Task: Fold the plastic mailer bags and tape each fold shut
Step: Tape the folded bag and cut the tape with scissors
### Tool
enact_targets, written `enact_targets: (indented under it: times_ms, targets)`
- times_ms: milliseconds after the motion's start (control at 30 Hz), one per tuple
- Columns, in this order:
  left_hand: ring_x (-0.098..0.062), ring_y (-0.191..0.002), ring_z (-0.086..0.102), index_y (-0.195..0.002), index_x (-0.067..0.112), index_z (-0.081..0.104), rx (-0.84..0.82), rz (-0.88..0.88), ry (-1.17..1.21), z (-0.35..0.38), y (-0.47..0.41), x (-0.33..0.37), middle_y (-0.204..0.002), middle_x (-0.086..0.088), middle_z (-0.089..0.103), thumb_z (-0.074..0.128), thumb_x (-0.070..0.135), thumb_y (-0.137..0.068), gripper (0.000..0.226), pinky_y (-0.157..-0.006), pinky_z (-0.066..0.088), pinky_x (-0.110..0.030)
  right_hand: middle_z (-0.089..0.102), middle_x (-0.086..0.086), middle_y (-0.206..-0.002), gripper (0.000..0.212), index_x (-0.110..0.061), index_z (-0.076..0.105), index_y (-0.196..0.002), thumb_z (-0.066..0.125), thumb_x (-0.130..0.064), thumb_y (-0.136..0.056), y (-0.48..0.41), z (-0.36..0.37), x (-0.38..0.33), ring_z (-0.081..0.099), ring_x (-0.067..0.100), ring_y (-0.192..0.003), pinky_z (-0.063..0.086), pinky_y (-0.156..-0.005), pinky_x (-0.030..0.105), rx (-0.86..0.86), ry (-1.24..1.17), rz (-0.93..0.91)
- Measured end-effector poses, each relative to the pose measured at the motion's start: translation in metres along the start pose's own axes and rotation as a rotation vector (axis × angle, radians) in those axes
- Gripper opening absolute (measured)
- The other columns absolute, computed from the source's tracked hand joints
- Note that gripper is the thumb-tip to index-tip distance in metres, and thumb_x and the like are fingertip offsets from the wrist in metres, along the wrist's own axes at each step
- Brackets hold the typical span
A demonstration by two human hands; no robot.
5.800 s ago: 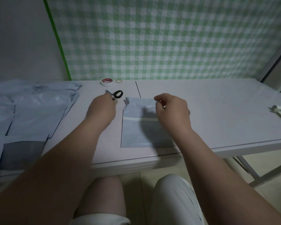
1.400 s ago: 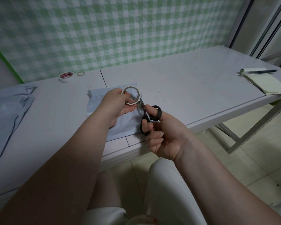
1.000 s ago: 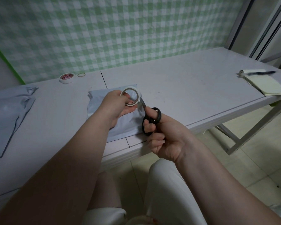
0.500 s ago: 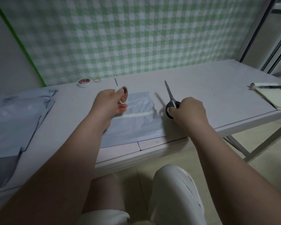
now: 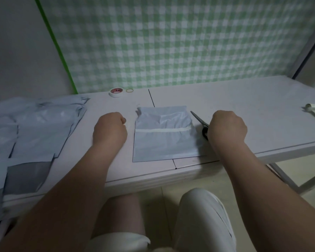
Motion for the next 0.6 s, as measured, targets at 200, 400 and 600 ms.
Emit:
enact_targets:
  times_ms: [200, 400, 600]
  targets:
    - [-0.034, -0.103, 0.054, -0.109, 0.010, 0.060, 0.046, 0.087, 0.022, -0.005, 0.014, 0.028, -0.115, -0.015, 0.054, 0.050, 0.018, -0.091, 0.023, -0.081, 0.041, -0.034, 0.063, 0.014, -0.098, 0.020, -0.008, 0.064, -0.093, 0.049, -0.022, -0.092, 0.004, -0.008, -0.008, 0.056, 0.034, -0.085, 0.034, -0.067, 0.028, 0.170, -0.227, -0.049]
    - [-0.031, -0.100, 0.057, -0.105, 0.004, 0.057, -0.132, 0.051, 0.028, 0.013, 0.015, 0.043, -0.102, -0.012, 0.062, 0.059, 0.021, -0.087, 0.025, -0.068, 0.036, -0.029, 0.052, 0.005, -0.092, 0.021, -0.016, 0.052, -0.087, 0.059, -0.035, -0.085, -0.011, 0.024, -0.023, 0.052, 0.029, -0.084, 0.038, -0.069, 0.030, -0.114, -0.254, 0.013]
    - [-0.025, -0.053, 0.046, -0.061, 0.004, 0.050, -0.255, -0.160, 0.348, 0.023, 0.008, 0.026, -0.057, -0.009, 0.048, 0.066, 0.006, -0.071, 0.019, -0.051, 0.035, -0.023, 0.051, 0.007, -0.084, 0.012, -0.011, 0.054, -0.082, 0.060, -0.021, -0.082, -0.027, 0.039, -0.022, 0.046, 0.027, -0.075, 0.033, -0.057, 0.023, -0.169, -0.383, 0.061]
Point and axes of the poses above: each hand's wrist, its own y-axis away from the middle knuckle, its own z-axis out of the palm, x = y × z, the point moved 8 cm from there along -y, towards the middle knuckle
